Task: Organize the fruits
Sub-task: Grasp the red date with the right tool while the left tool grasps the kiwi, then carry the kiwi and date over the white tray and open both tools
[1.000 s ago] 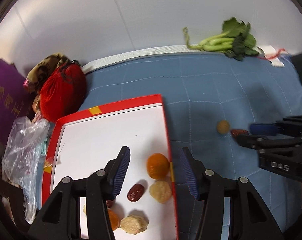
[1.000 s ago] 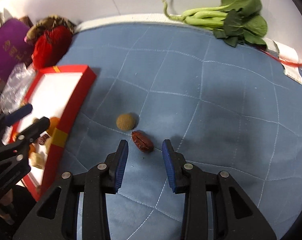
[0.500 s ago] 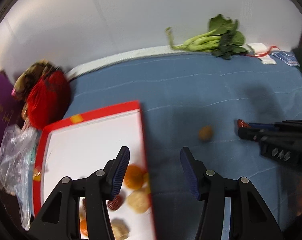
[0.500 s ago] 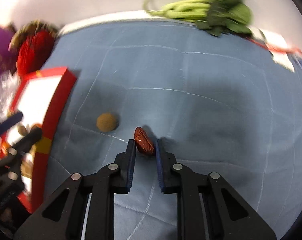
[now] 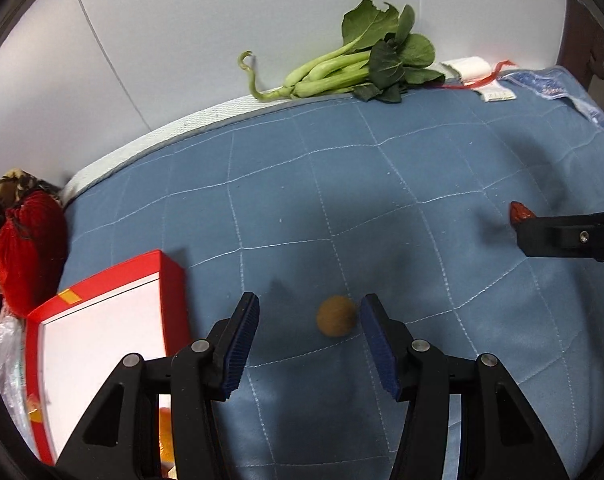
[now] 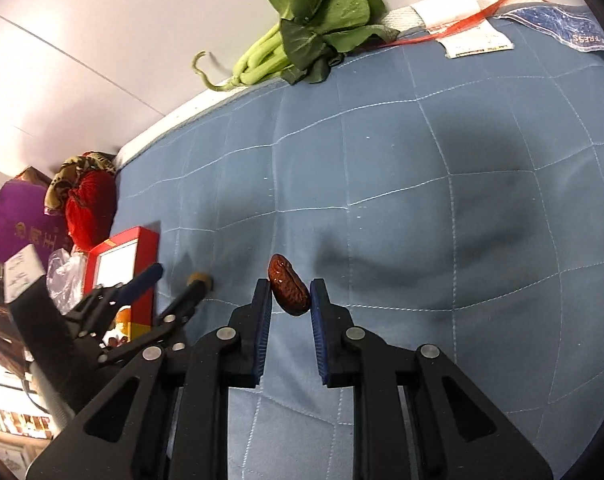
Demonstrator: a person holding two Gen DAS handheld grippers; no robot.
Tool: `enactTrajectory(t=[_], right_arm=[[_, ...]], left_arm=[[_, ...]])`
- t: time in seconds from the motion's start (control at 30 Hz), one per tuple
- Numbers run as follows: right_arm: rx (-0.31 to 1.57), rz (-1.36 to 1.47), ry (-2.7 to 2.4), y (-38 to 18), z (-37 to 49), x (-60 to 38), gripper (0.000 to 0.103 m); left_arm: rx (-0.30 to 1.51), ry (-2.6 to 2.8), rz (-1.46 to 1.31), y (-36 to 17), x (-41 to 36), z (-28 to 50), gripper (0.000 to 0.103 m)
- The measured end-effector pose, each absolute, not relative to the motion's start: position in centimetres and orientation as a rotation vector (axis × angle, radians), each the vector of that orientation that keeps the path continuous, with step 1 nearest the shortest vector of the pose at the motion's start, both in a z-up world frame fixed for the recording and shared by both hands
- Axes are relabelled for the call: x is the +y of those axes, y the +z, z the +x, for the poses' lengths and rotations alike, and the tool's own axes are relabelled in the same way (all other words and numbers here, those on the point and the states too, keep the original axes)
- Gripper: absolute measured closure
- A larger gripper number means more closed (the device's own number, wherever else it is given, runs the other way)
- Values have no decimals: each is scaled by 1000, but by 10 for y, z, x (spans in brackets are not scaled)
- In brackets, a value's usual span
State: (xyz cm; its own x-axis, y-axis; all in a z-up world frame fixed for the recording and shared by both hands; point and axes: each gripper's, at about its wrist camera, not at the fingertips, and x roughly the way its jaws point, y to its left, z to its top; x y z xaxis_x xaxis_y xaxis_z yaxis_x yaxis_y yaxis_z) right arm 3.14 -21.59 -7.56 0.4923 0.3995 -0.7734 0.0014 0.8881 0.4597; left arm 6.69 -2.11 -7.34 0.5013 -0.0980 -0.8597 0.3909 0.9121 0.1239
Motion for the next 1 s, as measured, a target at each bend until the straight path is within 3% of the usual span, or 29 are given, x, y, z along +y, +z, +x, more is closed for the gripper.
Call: enactTrajectory(t=[0.4, 0.5, 0.57, 0.67, 1.0], right_arm=[[1046, 434, 262, -82, 33, -205, 86], [1053, 428, 267, -84, 35, -204, 86], [1054, 424, 269, -84, 34, -203, 86], [1046, 422, 265, -83, 33, -203, 86], [1047, 386, 300, -80, 30, -181, 86]], left_arm=[[1064, -318, 240, -85, -12, 76, 50], [1078, -321, 246, -90, -15, 77, 58], [1075, -322, 243, -90, -15, 77, 71], [1071, -336, 220, -88, -15, 77, 80], [991, -358, 209, -57, -15, 61, 80]])
